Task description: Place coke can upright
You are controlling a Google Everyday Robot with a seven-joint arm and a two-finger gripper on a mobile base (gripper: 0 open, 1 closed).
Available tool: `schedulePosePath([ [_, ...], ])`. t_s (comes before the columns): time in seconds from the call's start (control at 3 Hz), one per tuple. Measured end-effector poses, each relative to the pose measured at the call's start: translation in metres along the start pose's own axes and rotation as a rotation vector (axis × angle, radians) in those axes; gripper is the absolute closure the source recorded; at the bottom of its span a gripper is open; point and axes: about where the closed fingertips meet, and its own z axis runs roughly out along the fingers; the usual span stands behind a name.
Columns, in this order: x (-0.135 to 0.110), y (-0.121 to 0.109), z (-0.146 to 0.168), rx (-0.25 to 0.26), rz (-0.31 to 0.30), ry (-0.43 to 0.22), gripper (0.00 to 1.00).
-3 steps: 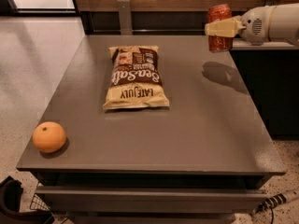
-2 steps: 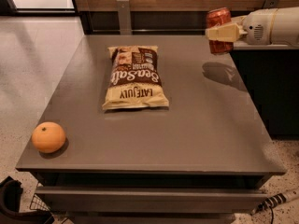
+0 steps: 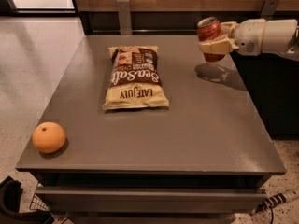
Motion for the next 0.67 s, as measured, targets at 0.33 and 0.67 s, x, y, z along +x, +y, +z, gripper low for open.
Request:
schedulePosePath([
  [0.33,0.002,0.009,0.013,-0.054,-0.014,-0.027,1.0],
  [0.67,0.004,0.014,0.024,-0.099,0.021,-0.045,1.0],
])
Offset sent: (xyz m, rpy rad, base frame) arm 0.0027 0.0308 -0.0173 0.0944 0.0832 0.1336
